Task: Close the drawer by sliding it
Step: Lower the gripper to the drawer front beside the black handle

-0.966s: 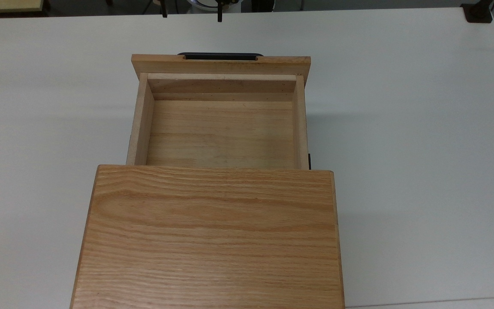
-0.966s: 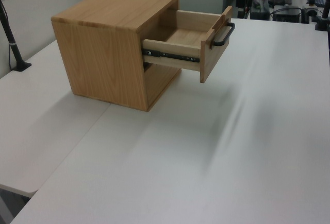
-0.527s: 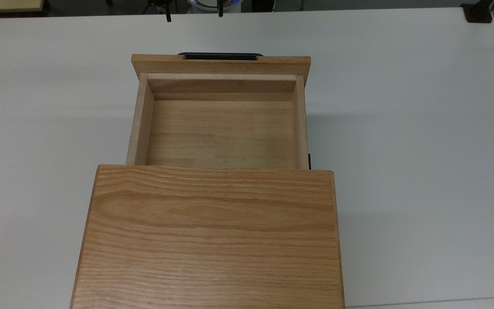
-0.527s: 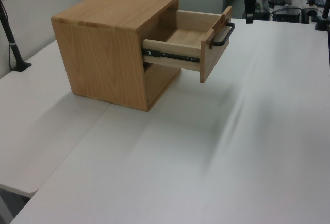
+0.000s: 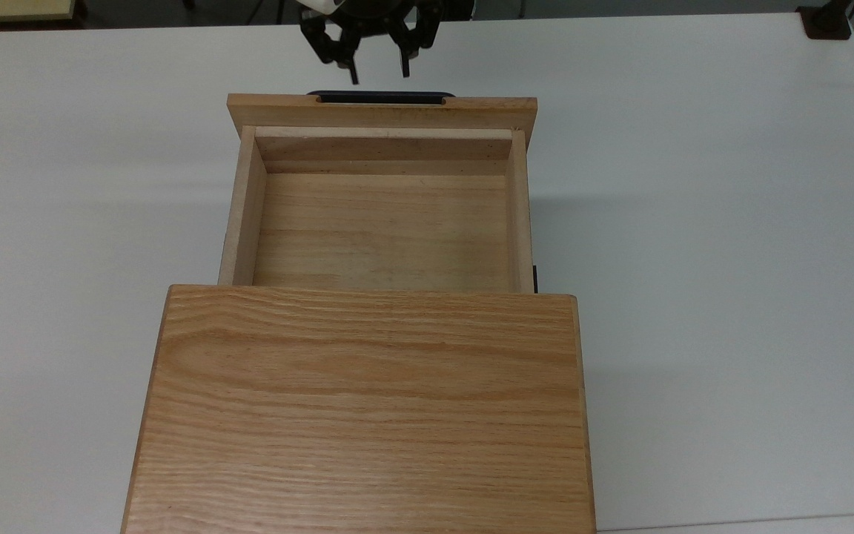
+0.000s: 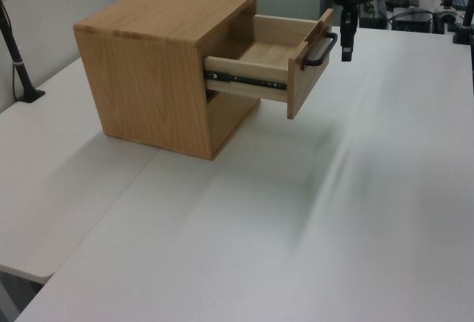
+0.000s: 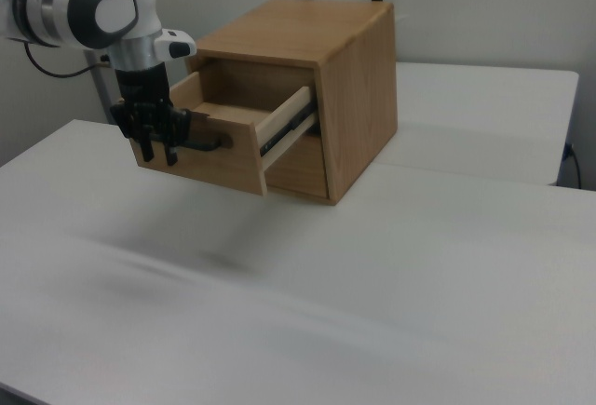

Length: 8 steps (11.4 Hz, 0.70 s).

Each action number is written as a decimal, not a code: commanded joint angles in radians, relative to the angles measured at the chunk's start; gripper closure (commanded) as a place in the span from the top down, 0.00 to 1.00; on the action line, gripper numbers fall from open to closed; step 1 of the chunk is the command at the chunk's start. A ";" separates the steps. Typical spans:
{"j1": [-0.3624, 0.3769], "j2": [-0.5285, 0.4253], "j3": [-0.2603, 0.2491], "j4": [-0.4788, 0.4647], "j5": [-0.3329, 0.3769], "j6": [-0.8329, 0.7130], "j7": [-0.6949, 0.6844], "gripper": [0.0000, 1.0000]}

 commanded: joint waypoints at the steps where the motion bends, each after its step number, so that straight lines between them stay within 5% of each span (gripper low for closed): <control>1: -0.002 -0.011 0.002 -0.024 0.048 0.077 0.104 0.00; 8: 0.005 0.047 0.002 -0.011 0.050 0.330 0.274 0.00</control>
